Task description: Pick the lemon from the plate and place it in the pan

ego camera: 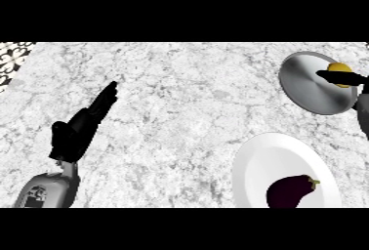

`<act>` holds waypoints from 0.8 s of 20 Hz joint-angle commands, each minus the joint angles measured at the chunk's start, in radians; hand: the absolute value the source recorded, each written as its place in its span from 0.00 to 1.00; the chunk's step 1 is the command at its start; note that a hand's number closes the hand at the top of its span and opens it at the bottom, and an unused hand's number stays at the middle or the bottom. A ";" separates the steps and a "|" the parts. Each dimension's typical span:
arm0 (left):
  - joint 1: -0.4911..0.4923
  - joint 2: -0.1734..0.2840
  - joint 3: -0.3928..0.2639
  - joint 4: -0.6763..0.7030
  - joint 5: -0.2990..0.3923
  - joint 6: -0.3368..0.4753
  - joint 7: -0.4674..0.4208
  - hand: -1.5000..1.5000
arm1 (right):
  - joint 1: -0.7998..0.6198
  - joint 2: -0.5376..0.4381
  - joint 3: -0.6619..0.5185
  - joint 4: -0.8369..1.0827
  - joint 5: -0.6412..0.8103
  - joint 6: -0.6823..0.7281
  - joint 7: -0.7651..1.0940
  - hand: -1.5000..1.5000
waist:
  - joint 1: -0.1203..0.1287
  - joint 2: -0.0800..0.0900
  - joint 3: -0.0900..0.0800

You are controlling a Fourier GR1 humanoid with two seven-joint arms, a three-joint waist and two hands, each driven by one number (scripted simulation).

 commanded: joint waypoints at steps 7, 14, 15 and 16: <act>0.013 0.023 0.034 -0.015 0.008 -0.005 -0.007 0.50 | 0.079 -0.045 -0.207 0.005 -0.257 0.249 -0.304 0.00 | -0.018 -0.012 -0.003; 0.033 -0.013 0.017 0.041 -0.034 0.027 -0.037 0.50 | 0.221 -0.032 -0.234 -0.022 -0.335 0.389 -0.567 0.00 | -0.050 -0.023 -0.006; 0.015 -0.004 0.019 -0.018 -0.009 0.009 0.031 0.50 | 0.212 -0.011 -0.213 -0.021 -0.327 0.370 -0.582 0.00 | -0.046 -0.025 -0.006; 0.043 0.015 0.044 0.009 -0.002 -0.004 -0.023 0.50 | 0.255 -0.010 -0.227 -0.004 -0.342 0.385 -0.630 0.00 | -0.043 -0.023 -0.006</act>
